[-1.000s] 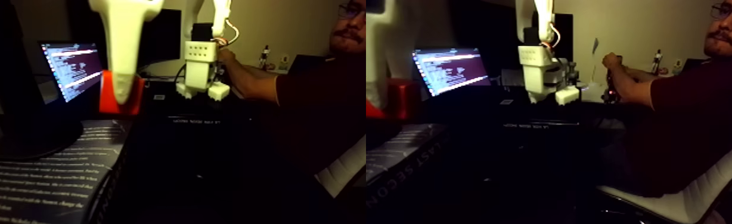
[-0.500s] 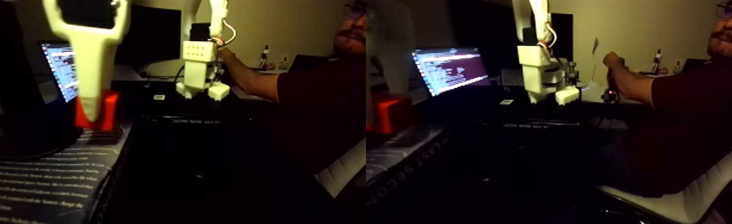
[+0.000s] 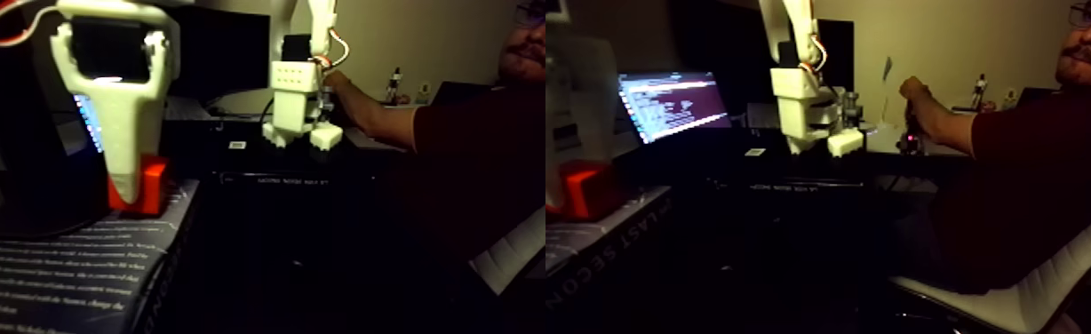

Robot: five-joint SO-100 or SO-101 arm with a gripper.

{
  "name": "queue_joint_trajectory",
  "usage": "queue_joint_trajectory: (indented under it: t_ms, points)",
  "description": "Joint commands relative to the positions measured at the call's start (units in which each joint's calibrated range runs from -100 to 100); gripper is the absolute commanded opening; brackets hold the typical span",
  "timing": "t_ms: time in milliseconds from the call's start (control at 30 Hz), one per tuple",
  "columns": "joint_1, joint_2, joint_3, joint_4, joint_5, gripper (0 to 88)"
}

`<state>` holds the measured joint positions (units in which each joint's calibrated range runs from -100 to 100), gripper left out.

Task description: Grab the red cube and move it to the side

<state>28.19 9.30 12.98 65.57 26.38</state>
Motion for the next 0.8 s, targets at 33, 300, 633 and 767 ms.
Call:
queue_joint_trajectory:
  t_ms: [33,300,633,767]
  points:
    - [0.5,-0.2,0.6,-0.8,1.2,0.9]
    - [0.5,-0.2,1.7,-0.9,1.3,13.4]
    - [1.2,-1.2,3.9,-5.2,3.9,31.7]
    - [2.4,-2.1,5.9,-9.1,5.3,31.7]
